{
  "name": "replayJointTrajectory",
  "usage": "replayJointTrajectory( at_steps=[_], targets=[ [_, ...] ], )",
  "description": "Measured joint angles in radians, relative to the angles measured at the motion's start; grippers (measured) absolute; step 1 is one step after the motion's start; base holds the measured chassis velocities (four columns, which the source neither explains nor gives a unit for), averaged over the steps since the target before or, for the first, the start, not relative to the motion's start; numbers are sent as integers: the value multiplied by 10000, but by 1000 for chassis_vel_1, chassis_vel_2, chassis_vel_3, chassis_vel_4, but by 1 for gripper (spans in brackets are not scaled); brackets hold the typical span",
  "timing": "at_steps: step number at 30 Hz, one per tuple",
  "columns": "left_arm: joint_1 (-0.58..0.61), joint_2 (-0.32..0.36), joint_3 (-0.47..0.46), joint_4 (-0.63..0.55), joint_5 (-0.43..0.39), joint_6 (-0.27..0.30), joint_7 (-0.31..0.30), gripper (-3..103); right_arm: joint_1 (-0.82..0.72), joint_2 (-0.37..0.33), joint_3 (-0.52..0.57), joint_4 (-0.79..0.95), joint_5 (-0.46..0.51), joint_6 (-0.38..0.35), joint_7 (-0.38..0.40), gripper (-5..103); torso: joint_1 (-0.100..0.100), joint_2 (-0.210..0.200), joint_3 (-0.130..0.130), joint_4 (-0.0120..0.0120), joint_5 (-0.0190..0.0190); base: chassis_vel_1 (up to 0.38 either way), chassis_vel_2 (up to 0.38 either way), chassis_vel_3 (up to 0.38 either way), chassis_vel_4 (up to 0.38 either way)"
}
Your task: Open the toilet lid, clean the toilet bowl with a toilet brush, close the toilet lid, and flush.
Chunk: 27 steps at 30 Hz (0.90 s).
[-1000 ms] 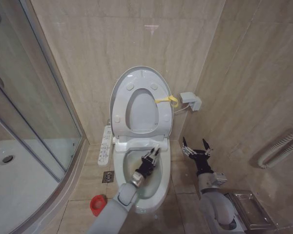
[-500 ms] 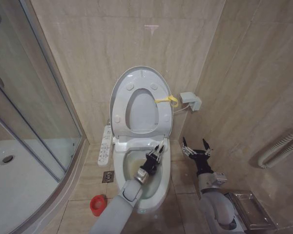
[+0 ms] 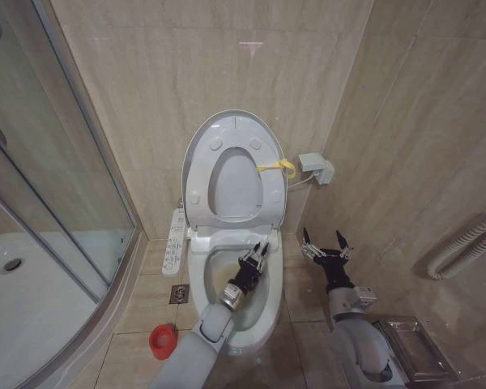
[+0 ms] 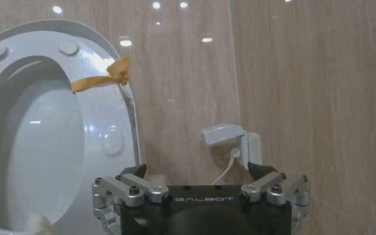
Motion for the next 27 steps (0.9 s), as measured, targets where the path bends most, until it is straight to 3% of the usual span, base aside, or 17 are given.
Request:
replayJointTrajectory(
  at_steps=[5, 11, 21, 27],
  targets=[
    [891, 323, -594, -1370, 609, -152, -155, 18, 0, 0, 0, 0, -1, 0, 1, 100, 0, 0, 0, 1, 0, 0, 0, 0, 0],
    [1755, 504, -1021, -2403, 849, -144, -279, 18, 0, 0, 0, 0, 0, 0, 0, 100, -1, 0, 0, 1, 0, 0, 0, 0, 0],
    [3855, 830, -1638, -5263, 1348, -9, -497, 18, 0, 0, 0, 0, 0, 0, 0, 100, -1, 0, -1, 1, 0, 0, 0, 0, 0],
    [5194, 914, -2733, -6633, 1942, -65, -755, 18, 0, 0, 0, 0, 0, 0, 0, 100, -1, 0, -1, 0, -1, 0, 0, 0, 0]
  ],
)
